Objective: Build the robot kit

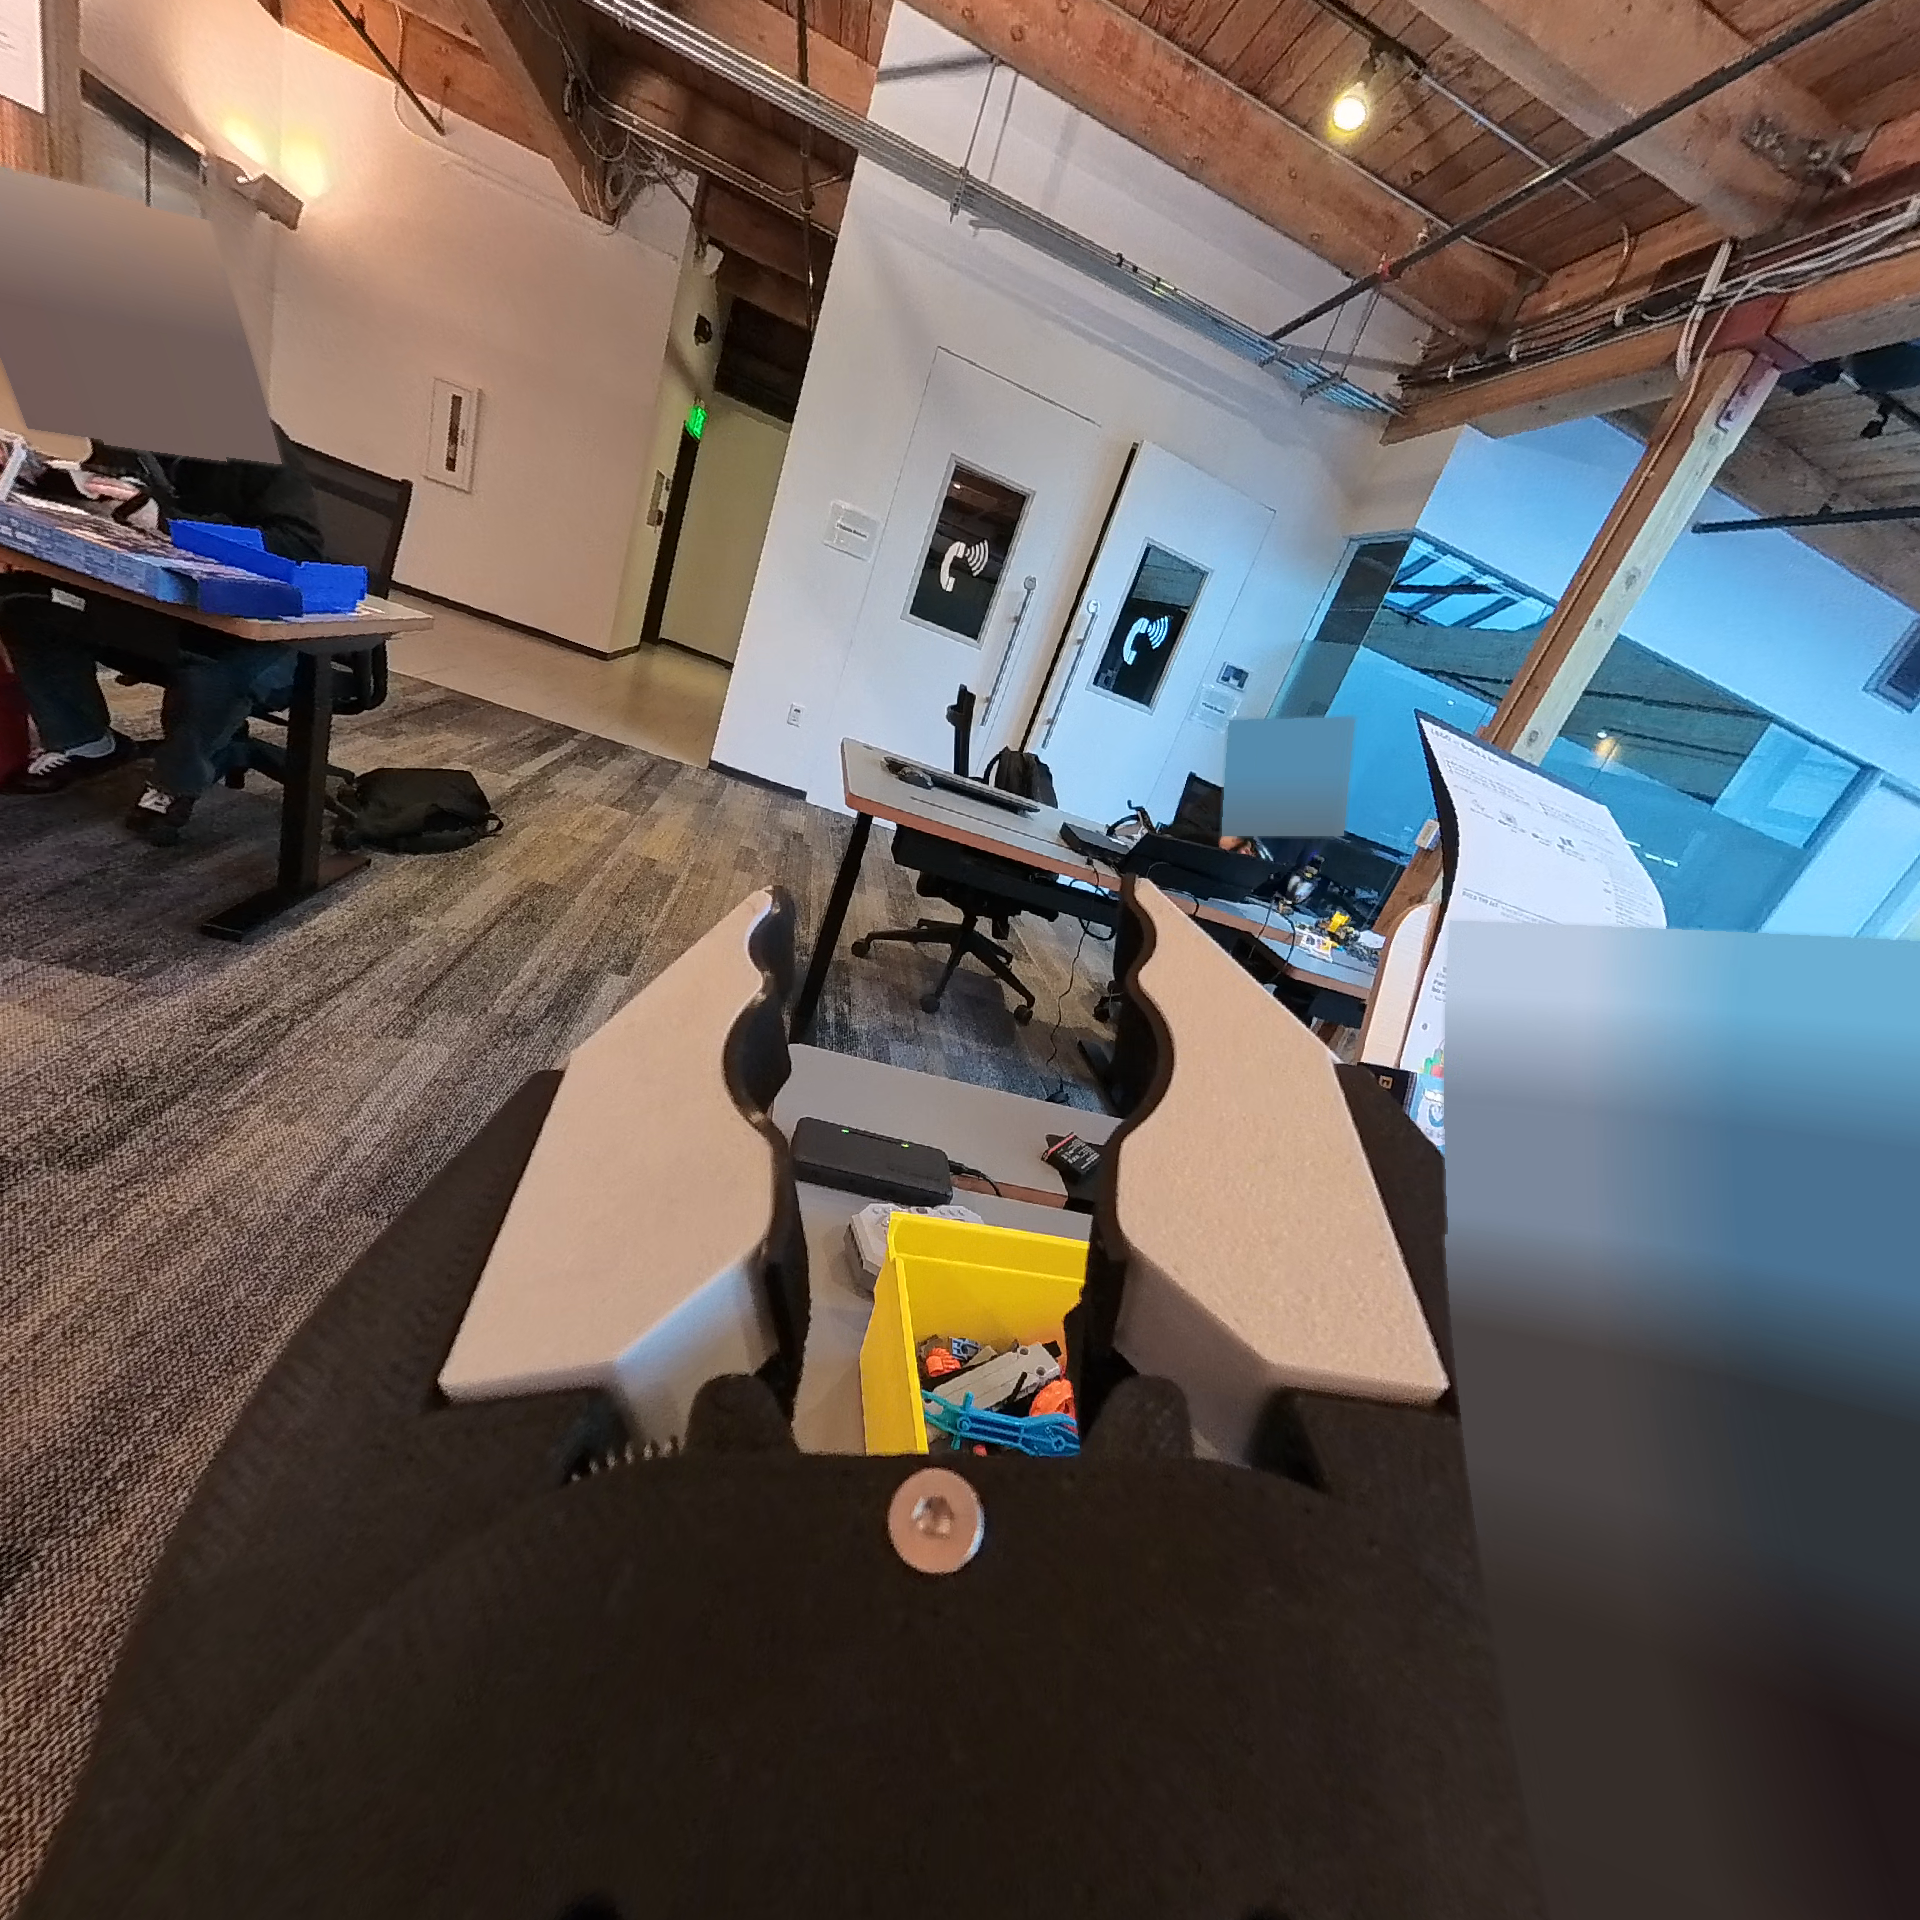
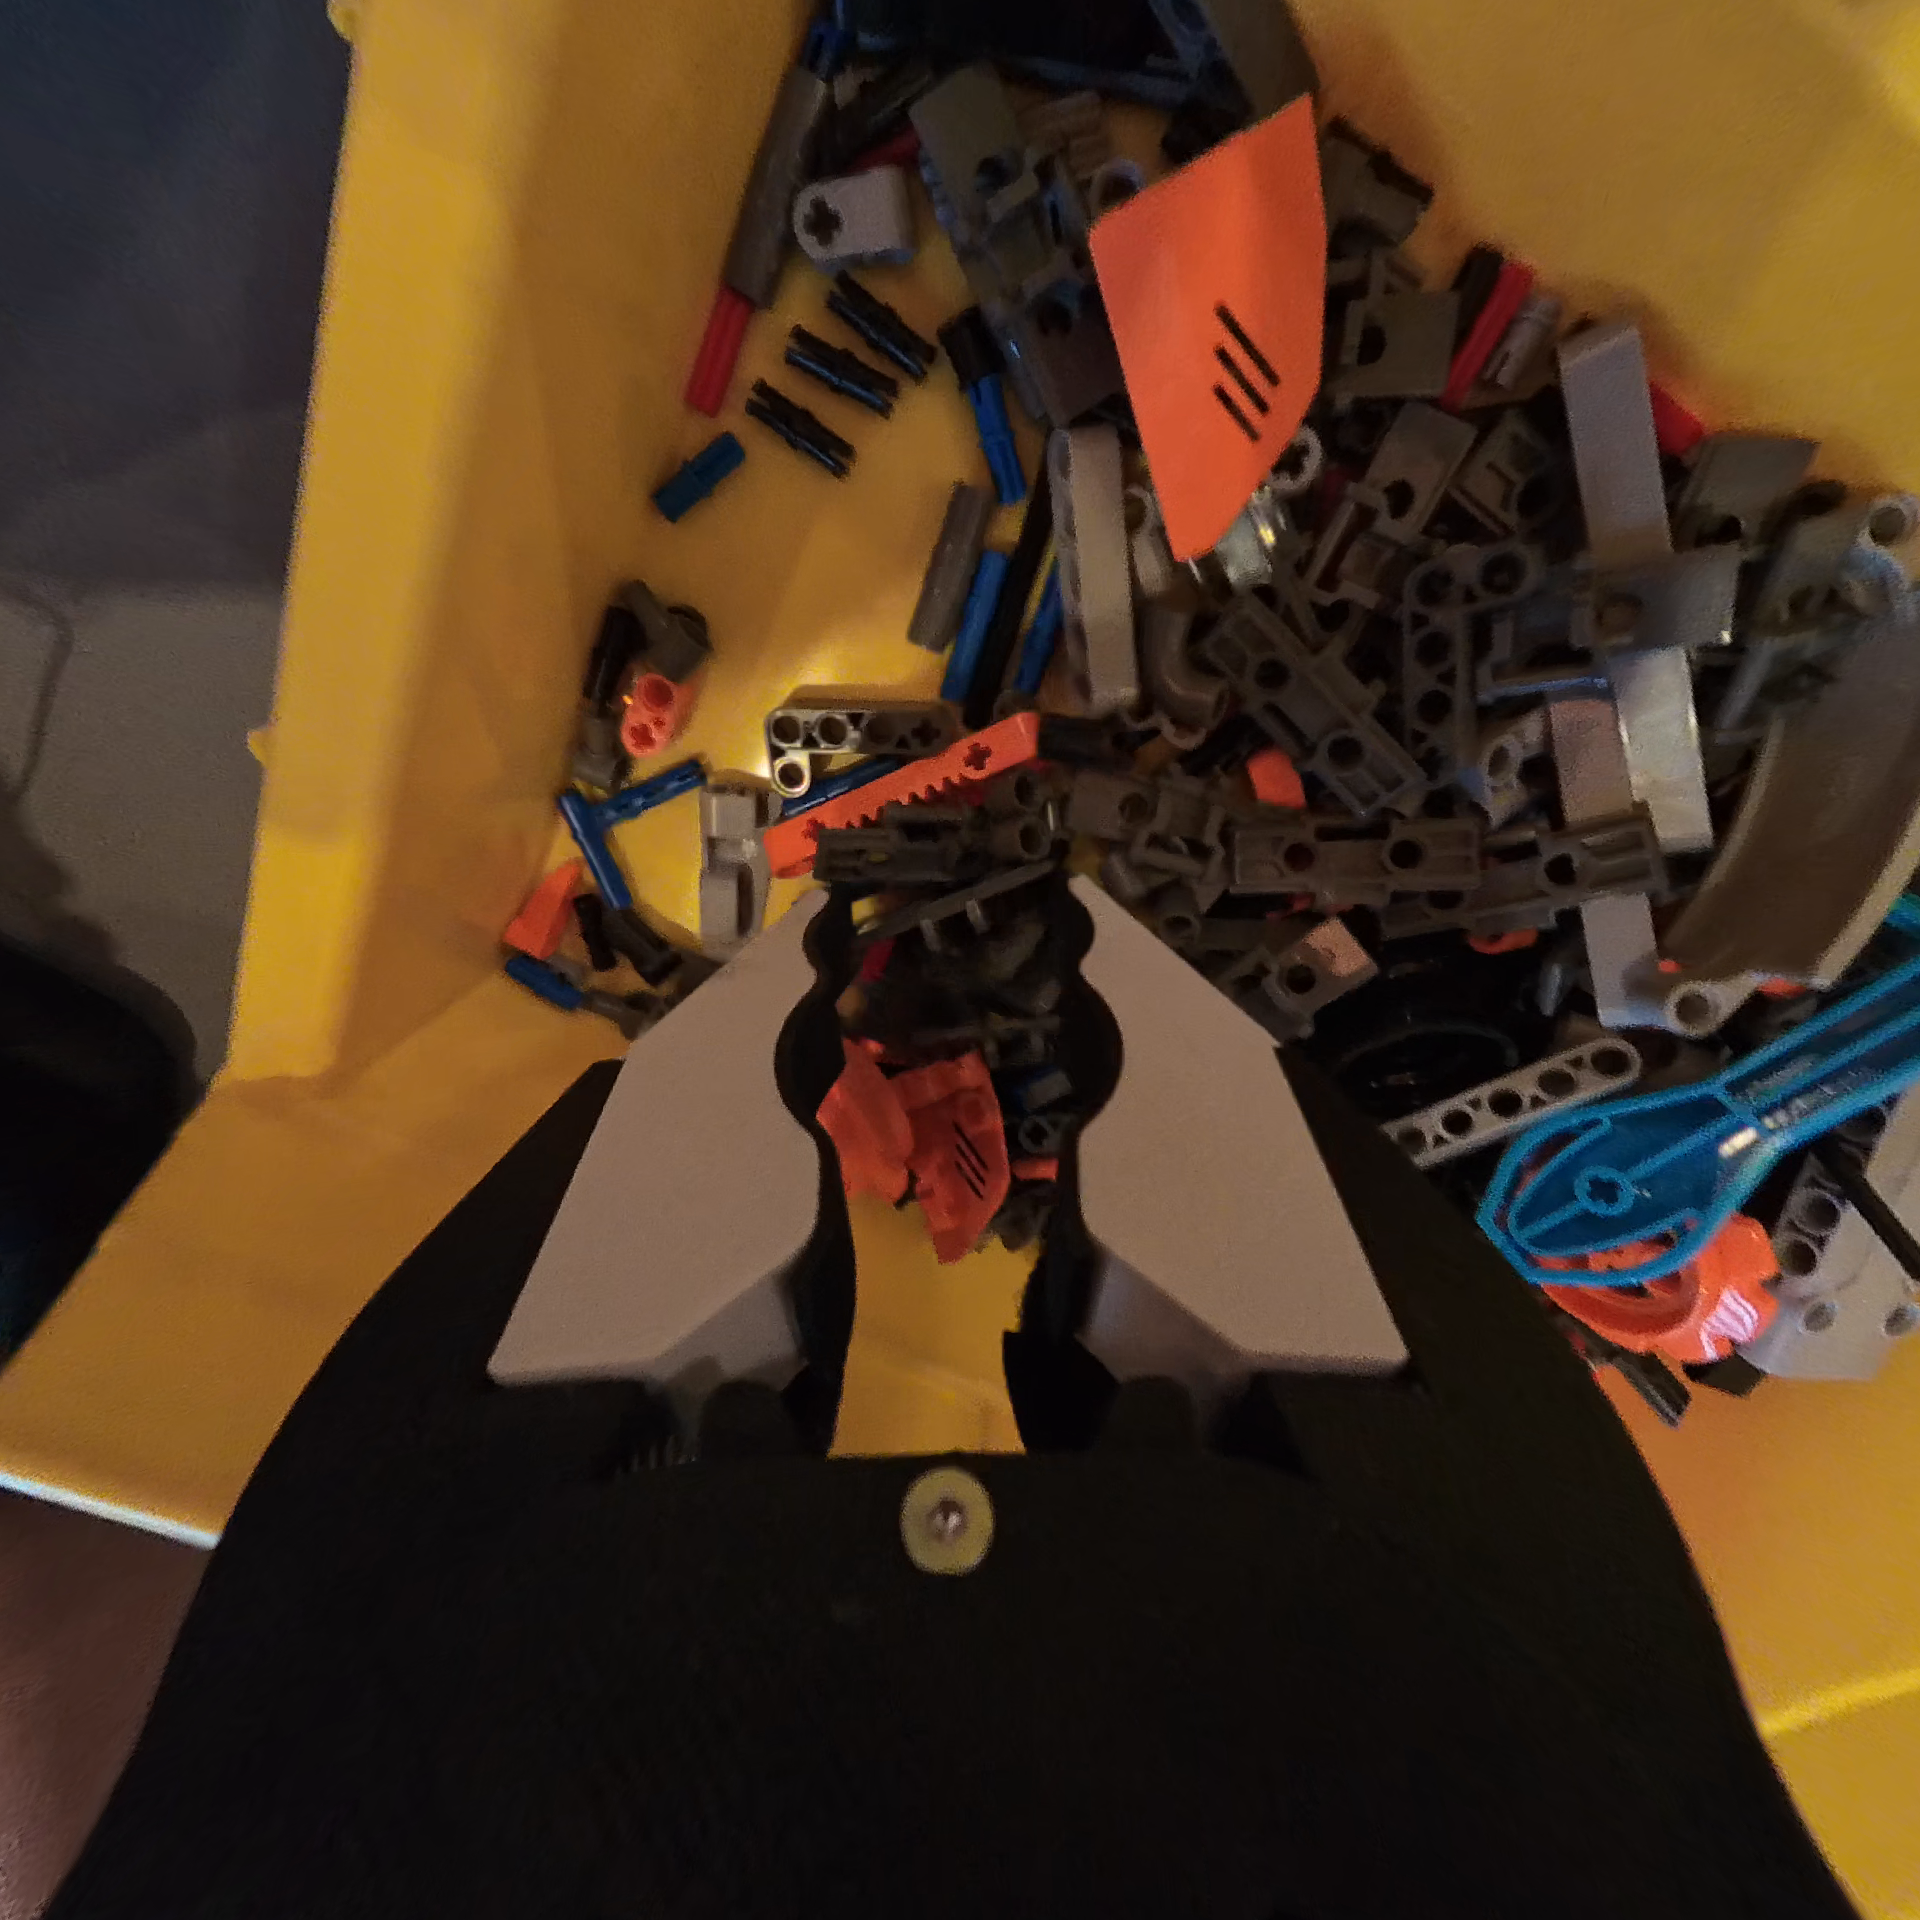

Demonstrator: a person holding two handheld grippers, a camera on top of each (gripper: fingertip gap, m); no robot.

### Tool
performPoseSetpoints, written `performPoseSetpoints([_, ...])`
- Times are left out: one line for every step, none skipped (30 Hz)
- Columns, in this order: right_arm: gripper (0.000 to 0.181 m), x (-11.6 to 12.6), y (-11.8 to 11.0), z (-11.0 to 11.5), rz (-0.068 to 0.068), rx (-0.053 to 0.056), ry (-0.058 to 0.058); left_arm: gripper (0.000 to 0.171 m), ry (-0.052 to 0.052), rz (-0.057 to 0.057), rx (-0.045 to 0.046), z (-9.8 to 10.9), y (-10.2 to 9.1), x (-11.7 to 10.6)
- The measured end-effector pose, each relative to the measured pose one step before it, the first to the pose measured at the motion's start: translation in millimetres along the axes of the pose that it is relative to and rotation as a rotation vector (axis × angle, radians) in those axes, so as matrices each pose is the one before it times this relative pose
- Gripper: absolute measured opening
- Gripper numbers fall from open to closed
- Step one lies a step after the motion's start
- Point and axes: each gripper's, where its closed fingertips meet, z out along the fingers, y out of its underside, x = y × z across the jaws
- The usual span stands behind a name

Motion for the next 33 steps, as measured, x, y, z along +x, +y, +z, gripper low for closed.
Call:
performPoseSetpoints([0.034,-3.36,-4.98,0.84,-0.0009,0.0147,-0.0186,0.059,-0.0007,0.0001,-0.00148,0.30,0.28,-0.14])
performPoseSetpoints([0.031,-1.64,-3.47,1.93,-0.0048,0.0027,-0.0073,0.059,-0.0003,0.0005,-0.00215,0.32,0.36,0.09])
performPoseSetpoints([0.029,1.82,-2.69,0.19,-0.0065,0.0003,0.0145,0.059,0.0008,0.0006,-0.00265,0.39,0.57,0.26])
performPoseSetpoints([0.028,0.16,-1.47,0.20,-0.0005,-0.0026,0.0030,0.059,0.0005,0.0010,-0.00147,0.23,0.19,0.37])
performPoseSetpoints([0.028,0.57,-1.57,0.17,0.0043,0.0013,0.0021,0.059,0.0000,0.0012,0.00010,0.20,0.02,0.18])
performPoseSetpoints([0.028,0.66,-3.26,0.20,0.0039,0.0136,0.0011,0.059,-0.0002,0.0005,0.00092,0.12,-0.05,0.11])
performPoseSetpoints([0.028,1.87,-4.53,0.28,0.0024,0.0205,0.0061,0.059,0.0003,0.0001,-0.00001,0.12,0.05,0.10])
performPoseSetpoints([0.028,0.97,-5.05,0.27,0.0021,0.0225,-0.0009,0.059,-0.0004,-0.0007,-0.00095,0.15,0.18,-0.31])
performPoseSetpoints([0.028,2.27,-4.50,0.33,0.0025,0.0166,0.0060,0.059,-0.0011,-0.0011,-0.00106,0.21,0.29,-0.44])
performPoseSetpoints([0.027,3.65,-4.34,0.01,0.0023,0.0162,0.0149,0.059,-0.0007,-0.0011,-0.00032,0.07,0.04,-0.38])
performPoseSetpoints([0.027,3.10,-4.24,-0.33,0.0024,0.0166,0.0125,0.059,0.0001,-0.0011,0.00119,-0.11,-0.20,-0.18])
performPoseSetpoints([0.026,1.77,-3.83,0.02,0.0012,0.0154,0.0043,0.059,0.0006,-0.0005,0.00180,-0.09,-0.31,0.10])
performPoseSetpoints([0.026,1.26,-3.14,0.33,0.0021,0.0131,0.0017,0.059,0.0002,0.0004,0.00067,-0.14,-0.11,0.05])
performPoseSetpoints([0.026,2.39,-3.98,0.53,-0.0029,0.0186,0.0096,0.059,-0.0006,0.0011,0.00004,-0.12,-0.04,0.11])
performPoseSetpoints([0.026,-0.15,-2.70,0.44,-0.0035,0.0115,-0.0045,0.059,-0.0001,0.0010,-0.00001,-0.02,-0.02,0.16])
performPoseSetpoints([0.026,-0.30,-2.74,0.24,-0.0039,0.0112,-0.0051,0.059,0.0006,0.0003,0.00014,-0.03,0.05,0.28])
performPoseSetpoints([0.026,1.57,-3.27,0.06,-0.0038,0.0140,0.0067,0.059,0.0005,0.0001,-0.00041,0.02,0.00,0.19])
performPoseSetpoints([0.027,1.77,-4.01,-0.16,0.0004,0.0170,0.0074,0.059,-0.0006,0.0004,-0.00066,-0.05,0.09,-0.10])
performPoseSetpoints([0.027,1.15,-3.10,-0.39,0.0031,0.0133,0.0030,0.059,-0.0008,0.0002,0.00045,-0.06,-0.07,-0.09])
performPoseSetpoints([0.026,0.69,-1.54,-0.55,0.0020,0.0050,0.0000,0.059,0.0001,-0.0001,0.00173,-0.09,-0.30,0.00])
performPoseSetpoints([0.027,1.72,-1.37,-0.48,0.0052,0.0058,0.0059,0.059,0.0001,-0.0006,0.00148,-0.02,-0.25,0.00])
performPoseSetpoints([0.027,3.03,-2.27,-0.54,0.0018,0.0138,0.0138,0.059,-0.0001,-0.0001,-0.00022,0.08,0.04,-0.03])
performPoseSetpoints([0.027,1.27,-2.06,-0.76,-0.0001,0.0152,0.0023,0.059,0.0000,0.0006,-0.00180,0.30,0.37,0.02])
performPoseSetpoints([0.028,0.75,-0.73,-1.44,0.0068,0.0103,-0.0022,0.059,-0.0001,0.0005,-0.00247,0.14,0.41,-0.05])
performPoseSetpoints([0.033,2.32,0.53,-2.87,0.0117,0.0050,0.0069,0.059,0.0002,0.0002,-0.00119,0.13,0.22,0.05])
performPoseSetpoints([0.039,3.38,1.56,-4.38,0.0147,0.0020,0.0131,0.059,0.0010,0.0002,0.00048,0.08,-0.12,0.25])
performPoseSetpoints([0.041,2.03,2.71,-5.69,0.0158,0.0003,0.0041,0.059,0.0007,0.0001,0.00094,-0.15,-0.19,0.06])
performPoseSetpoints([0.041,1.98,4.59,-6.92,0.0148,-0.0047,0.0052,0.059,-0.0002,-0.0003,0.00083,-0.30,-0.13,-0.12])
performPoseSetpoints([0.040,2.97,6.62,-7.45,0.0166,-0.0107,0.0121,0.059,0.0000,-0.0008,0.00107,-0.42,-0.25,-0.21])
performPoseSetpoints([0.040,2.15,9.72,-7.07,0.0254,-0.0241,0.0075,0.059,0.0002,-0.0014,0.00258,-0.36,-0.40,-0.26])
performPoseSetpoints([0.040,0.82,14.31,-5.54,0.0357,-0.0484,0.0007,0.059,0.0002,-0.0016,0.00288,-0.42,-0.55,-0.18])
performPoseSetpoints([0.042,2.24,17.70,-3.45,0.0394,-0.0697,0.0118,0.059,0.0002,-0.0008,0.00166,-0.17,-0.28,-0.15])
performPoseSetpoints([0.043,4.39,16.52,-1.44,0.0372,-0.0655,0.0271,0.059,0.0001,0.0001,0.00007,-0.09,-0.02,0.04])
